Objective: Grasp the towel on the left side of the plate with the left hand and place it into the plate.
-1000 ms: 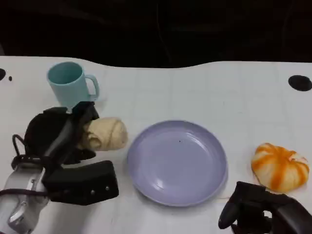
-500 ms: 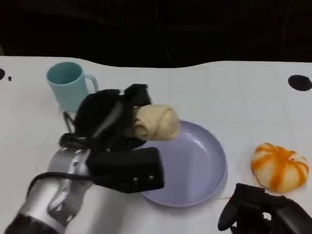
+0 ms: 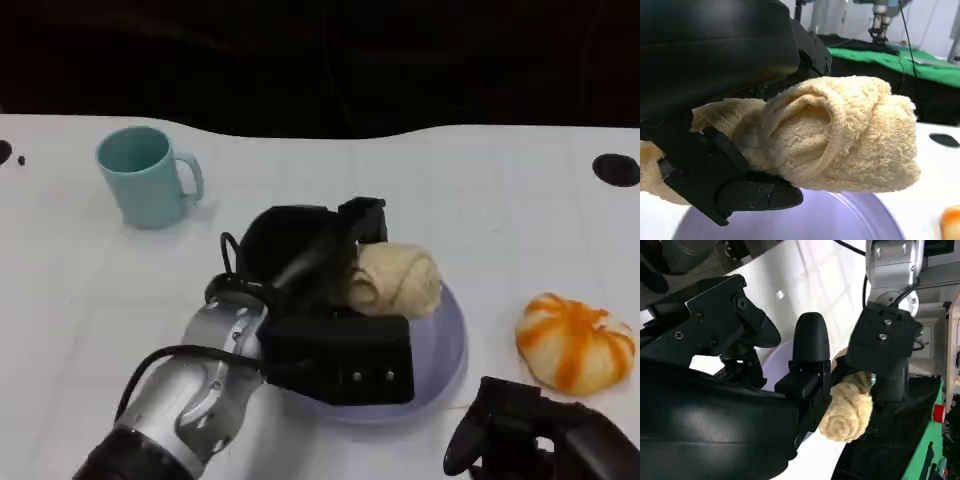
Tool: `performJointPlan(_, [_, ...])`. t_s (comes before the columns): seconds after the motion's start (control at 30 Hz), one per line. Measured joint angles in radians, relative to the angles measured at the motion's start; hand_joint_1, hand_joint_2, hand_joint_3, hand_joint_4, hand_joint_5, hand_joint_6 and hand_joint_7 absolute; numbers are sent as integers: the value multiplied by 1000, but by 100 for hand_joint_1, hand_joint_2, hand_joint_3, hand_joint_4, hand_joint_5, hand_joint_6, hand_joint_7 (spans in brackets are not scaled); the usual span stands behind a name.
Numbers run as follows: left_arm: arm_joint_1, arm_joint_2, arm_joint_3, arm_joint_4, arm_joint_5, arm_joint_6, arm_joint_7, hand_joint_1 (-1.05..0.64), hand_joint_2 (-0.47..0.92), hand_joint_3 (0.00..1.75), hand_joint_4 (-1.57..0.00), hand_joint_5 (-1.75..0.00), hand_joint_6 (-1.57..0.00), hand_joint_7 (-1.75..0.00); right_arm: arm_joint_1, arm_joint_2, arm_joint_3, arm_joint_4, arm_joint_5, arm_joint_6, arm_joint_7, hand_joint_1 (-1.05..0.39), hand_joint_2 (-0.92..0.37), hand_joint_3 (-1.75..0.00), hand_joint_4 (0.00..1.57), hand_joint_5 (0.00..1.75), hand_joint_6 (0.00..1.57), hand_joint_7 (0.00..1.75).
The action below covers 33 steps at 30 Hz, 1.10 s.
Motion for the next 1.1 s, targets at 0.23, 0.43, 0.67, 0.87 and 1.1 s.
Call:
performJointPlan(0.23, [-1,15,0,-10,-62,-3,-168,-35,91,19,-52,-87,-63,-2,-2,0,7,0,-3,-5,-1,-3,-58,-110,74,175,62,149])
performJointPlan(0.43, [-6,49,-24,-51,-48,18,-298,-57,92,15,-42,-24,-35,0,-3,0,6,0,-3,-10,-1,-4,-58,-110,75,175,63,149])
performJointPlan(0.67, [-8,67,-37,-72,-41,11,-344,-81,92,16,-22,-9,-13,0,-4,-3,6,6,-3,-15,0,-3,-58,-112,75,175,63,148])
performJointPlan(0.87, [-7,105,-38,-99,-8,-19,-343,-84,92,18,-26,-12,-17,-3,-5,-3,6,18,-5,-19,-2,-3,-58,-112,74,175,63,147])
performJointPlan(1.1, [18,162,-3,-215,-4,-36,-332,-79,92,16,-31,-16,-19,-3,-11,-2,4,20,-5,-20,-2,-2,-59,-113,73,175,63,148])
